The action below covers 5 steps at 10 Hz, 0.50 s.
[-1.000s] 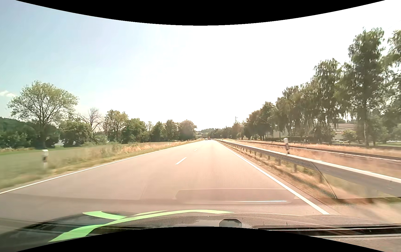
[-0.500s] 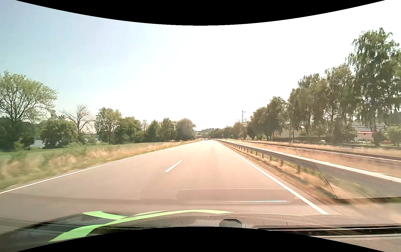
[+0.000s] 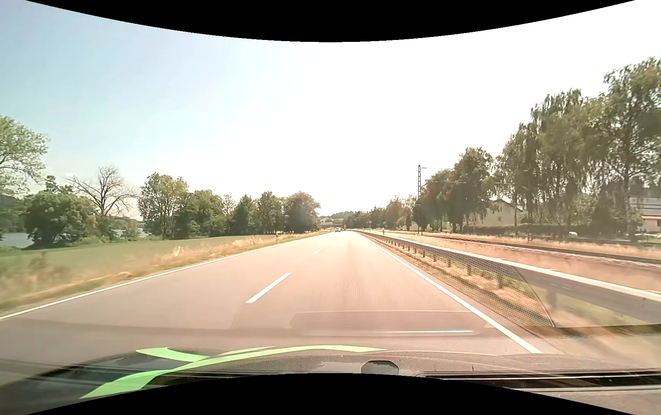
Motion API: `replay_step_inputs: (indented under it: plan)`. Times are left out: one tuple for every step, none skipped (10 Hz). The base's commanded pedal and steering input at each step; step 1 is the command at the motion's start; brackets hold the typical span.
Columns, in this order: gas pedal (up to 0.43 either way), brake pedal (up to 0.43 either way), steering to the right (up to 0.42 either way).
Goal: Follow the waypoints while adhering to traffic rules and regulations
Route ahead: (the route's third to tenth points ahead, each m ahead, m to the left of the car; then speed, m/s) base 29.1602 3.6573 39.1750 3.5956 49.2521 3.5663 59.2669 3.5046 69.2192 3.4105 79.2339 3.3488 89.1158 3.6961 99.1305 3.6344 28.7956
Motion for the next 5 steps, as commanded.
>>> replay_step_inputs:
  plan:
    - [0.287,0.000,-0.001]
    - [0.287,0.000,-0.001]
    - [0.299,0.000,-0.001]
    - [0.299,0.000,-0.001]
    - [0.299,0.000,-0.001]
